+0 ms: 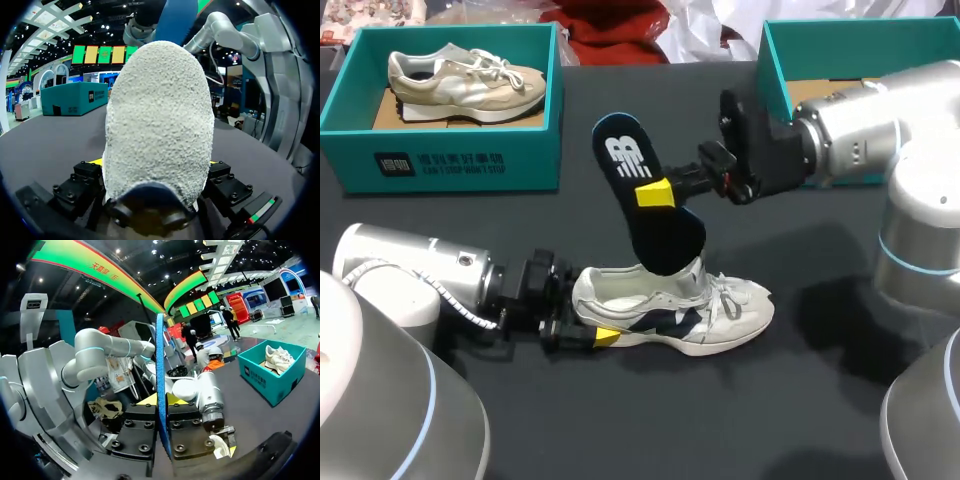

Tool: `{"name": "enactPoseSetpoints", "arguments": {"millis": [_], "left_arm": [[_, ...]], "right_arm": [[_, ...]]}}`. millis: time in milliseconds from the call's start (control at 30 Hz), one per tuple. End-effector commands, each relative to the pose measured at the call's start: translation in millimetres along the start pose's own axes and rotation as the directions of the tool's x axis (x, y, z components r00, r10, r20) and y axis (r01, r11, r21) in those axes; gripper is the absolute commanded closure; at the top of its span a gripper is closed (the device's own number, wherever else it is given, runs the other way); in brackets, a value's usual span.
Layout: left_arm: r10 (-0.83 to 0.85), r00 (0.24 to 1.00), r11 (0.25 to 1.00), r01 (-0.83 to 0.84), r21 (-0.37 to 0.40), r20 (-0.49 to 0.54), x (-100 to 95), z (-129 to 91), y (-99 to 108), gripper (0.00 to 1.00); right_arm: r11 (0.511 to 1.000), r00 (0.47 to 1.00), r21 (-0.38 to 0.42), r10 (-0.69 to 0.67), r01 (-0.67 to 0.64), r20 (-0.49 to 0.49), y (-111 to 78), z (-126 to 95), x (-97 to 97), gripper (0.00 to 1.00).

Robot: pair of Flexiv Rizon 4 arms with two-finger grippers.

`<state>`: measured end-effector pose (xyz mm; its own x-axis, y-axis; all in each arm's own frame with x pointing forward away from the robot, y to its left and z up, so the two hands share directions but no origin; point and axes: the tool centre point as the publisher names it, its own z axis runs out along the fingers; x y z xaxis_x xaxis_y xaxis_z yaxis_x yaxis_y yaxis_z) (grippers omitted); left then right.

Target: Take the shoe out of the shoebox, open the shoe tongue, remove and reinsert the insole, then place the shoe into the shoebox

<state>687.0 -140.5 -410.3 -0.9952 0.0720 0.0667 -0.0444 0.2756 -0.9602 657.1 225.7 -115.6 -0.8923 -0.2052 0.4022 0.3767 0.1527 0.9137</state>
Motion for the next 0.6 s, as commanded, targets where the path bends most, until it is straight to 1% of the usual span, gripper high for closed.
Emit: {"name": "enactPoseSetpoints", "arguments": {"millis": [33, 467, 600], "left_arm": [[0.000, 1.000, 1.000, 0.000, -0.001, 0.000, -0.9, 1, 3, 1.00], [0.000, 1.000, 1.000, 0.000, -0.001, 0.000, -0.9, 1, 3, 1.00], [0.000, 1.000, 1.000, 0.000, -0.001, 0.000, -0.9, 1, 3, 1.00]], "right_arm": [[0.996, 0.998, -0.094, -0.001, 0.007, 0.065, -14.9, -13, 23.7, 1.00], [0.996, 0.998, -0.094, -0.001, 0.007, 0.065, -14.9, -13, 23.7, 1.00], [0.995, 0.995, -0.095, -0.025, 0.035, 0.099, -5.2, -20, 38.5, 1.00]]}}
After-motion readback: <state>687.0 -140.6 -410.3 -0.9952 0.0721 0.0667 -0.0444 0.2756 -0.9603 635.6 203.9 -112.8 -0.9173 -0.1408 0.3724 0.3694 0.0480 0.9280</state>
